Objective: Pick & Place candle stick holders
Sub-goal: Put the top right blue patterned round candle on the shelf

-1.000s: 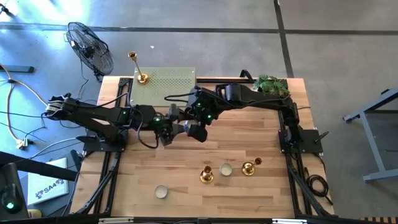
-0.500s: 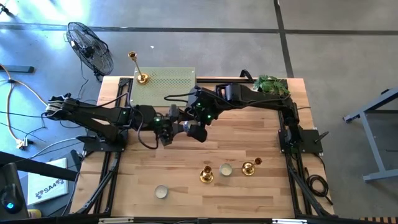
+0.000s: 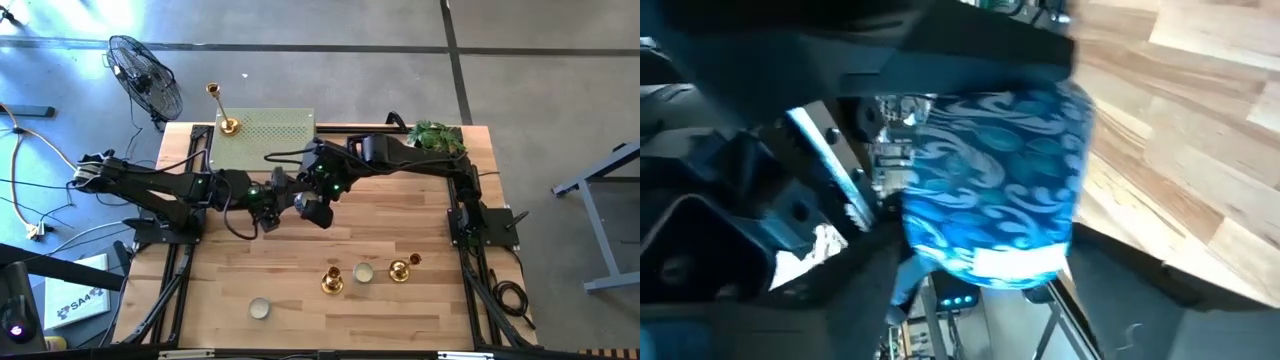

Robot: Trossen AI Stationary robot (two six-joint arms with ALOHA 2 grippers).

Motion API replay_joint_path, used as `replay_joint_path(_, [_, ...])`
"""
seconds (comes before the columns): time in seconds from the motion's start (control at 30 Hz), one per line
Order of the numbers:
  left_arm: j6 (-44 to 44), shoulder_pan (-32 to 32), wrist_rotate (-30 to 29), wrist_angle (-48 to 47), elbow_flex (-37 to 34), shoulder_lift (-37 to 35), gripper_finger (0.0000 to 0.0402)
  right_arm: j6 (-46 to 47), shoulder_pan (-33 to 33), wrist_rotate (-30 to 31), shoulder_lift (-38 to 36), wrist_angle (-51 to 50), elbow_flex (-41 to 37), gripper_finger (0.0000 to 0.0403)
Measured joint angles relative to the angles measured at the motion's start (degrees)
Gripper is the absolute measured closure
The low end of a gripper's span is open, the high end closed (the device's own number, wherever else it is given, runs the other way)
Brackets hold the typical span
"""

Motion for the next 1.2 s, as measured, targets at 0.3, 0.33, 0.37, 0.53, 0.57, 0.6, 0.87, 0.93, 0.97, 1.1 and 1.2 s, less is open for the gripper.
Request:
replay_joint_path(0.3, [0.57,-2.29,0.6,0.13,-0.13,0.04,0.0262,0.17,0.07,-1.11,-0.1,-0.97,0.04,0.0105])
replay_joint_path(0.33, [0.9,-2.71,0.52,0.28,-0.13,0.04,0.0267,0.17,0.14,-1.17,-0.13,-0.9,0.04,0.0105])
replay_joint_path(0.37, [1.35,-3.11,0.18,0.54,-0.13,0.04,0.0271,0.16,0.18,-1.19,-0.13,-0.86,0.04,0.0105])
replay_joint_path(0.53, [1.67,-4.42,-3.51,2.77,-0.11,0.04,0.0276,-0.09,0.18,-0.95,-0.13,-0.17,0.09,0.0105])
replay_joint_path(0.57, [1.5,-4.46,-3.6,2.82,-0.09,0.0,0.0276,-0.15,0.18,-0.83,-0.13,-0.15,0.09,0.0105])
replay_joint_path(0.6, [1.38,-4.48,-3.6,2.82,-0.09,0.0,0.0276,-0.18,0.22,-0.81,-0.11,-0.22,0.09,0.0105])
replay_joint_path(0.87, [-3.06,-4.52,-4.11,2.48,-0.09,0.0,0.0276,-0.15,0.5,0.0,-0.02,-0.35,0.09,0.0105])
replay_joint_path(0.93, [-3.95,-4.55,-4.58,2.47,-0.09,0.0,0.0276,-0.15,0.5,0.02,-0.02,-0.45,0.09,0.0105])
replay_joint_path(0.97, [-4.82,-4.55,-4.95,2.57,-0.08,0.0,0.0275,-0.15,0.5,0.1,-0.02,-0.51,0.09,0.0105])
replay_joint_path(1.1, [-9.33,-4.66,-8.08,2.34,0.02,0.0,0.0275,-0.15,0.44,0.47,0.0,-0.8,0.07,0.0105])
replay_joint_path(1.2, [-9.98,-4.66,-9.13,2.16,0.04,0.0,0.0275,-0.15,0.31,0.66,0.09,-1.25,0.0,0.0105])
